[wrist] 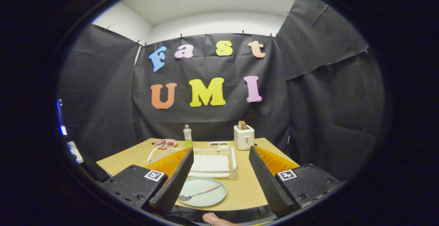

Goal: Take the plate from the dish rack, then take the spoon from the basket and place it into the plate.

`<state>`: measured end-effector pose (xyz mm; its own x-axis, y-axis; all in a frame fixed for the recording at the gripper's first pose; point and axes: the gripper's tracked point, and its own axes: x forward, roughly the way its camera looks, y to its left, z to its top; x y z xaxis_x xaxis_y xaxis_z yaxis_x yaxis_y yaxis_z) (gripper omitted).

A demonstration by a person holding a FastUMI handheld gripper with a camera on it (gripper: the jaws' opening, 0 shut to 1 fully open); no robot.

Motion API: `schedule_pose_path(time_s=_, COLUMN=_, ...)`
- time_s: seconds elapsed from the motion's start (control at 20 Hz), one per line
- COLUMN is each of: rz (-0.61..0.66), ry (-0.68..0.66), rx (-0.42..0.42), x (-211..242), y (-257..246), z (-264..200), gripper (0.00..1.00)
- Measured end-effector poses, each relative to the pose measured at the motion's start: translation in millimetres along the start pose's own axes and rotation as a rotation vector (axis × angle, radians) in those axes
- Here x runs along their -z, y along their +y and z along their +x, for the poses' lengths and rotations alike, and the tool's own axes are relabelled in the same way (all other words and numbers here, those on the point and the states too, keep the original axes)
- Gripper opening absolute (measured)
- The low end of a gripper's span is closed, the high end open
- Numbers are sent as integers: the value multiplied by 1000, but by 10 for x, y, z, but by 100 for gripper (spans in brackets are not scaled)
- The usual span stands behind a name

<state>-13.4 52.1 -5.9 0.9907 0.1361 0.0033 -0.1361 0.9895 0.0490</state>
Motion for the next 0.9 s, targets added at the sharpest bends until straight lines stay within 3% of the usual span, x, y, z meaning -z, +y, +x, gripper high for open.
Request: schedule_pose_path(time_s=0.9, rz=-27, ry=26, rx=-9, x=123, y=63, z=35, gripper=100)
